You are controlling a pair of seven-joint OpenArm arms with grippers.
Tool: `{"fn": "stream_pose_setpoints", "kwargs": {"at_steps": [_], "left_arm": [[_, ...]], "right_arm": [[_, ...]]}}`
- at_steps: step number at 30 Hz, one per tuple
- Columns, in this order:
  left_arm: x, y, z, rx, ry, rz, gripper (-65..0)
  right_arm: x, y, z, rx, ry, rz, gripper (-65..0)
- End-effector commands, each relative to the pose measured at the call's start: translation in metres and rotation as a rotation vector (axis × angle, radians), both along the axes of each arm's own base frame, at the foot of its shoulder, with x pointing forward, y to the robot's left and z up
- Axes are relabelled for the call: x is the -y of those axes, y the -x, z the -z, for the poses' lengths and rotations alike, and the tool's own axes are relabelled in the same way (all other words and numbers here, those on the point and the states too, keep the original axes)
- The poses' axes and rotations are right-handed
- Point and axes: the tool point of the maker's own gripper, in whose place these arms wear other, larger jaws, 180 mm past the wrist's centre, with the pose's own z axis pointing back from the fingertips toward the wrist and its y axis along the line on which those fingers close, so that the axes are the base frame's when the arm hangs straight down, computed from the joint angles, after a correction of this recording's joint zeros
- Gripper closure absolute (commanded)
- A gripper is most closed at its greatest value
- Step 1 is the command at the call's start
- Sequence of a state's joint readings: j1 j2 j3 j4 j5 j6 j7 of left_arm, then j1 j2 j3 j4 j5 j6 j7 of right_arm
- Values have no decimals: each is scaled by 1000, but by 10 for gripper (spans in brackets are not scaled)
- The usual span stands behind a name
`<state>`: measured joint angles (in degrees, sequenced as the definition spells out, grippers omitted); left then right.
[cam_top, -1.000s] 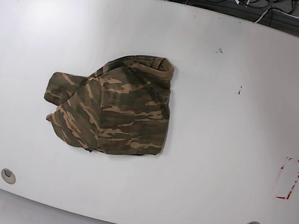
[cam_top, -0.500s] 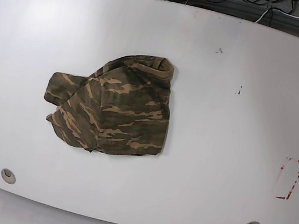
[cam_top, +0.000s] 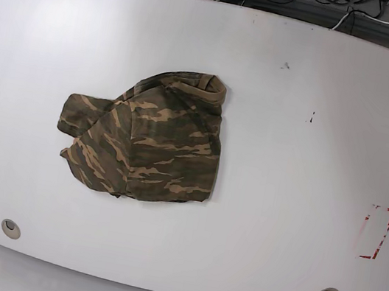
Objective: Fold the T-shirt properly
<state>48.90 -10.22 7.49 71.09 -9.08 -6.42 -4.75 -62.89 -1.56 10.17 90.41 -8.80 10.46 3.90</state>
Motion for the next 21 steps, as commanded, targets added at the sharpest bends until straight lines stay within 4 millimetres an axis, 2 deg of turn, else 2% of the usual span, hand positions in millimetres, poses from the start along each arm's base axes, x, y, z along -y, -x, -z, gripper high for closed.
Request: {"fn": "stream_pose_setpoints", "kwargs": {"at_steps": [1, 5, 7, 21], "left_arm": [[-5, 5, -6, 5, -6, 2, -365], [-10, 5, -8, 7, -13, 5, -367], [-5, -2, -13, 30, -4, 16, -370], [-2, -9, -25, 52, 4, 28, -368]], "right_arm": [[3, 6, -9, -2, 6, -2, -106], [3, 7, -14, 0, 8, -5, -106], [3, 8, -18, 3, 8, -3, -105], [6, 7, -29, 0, 18, -12, -103]]}}
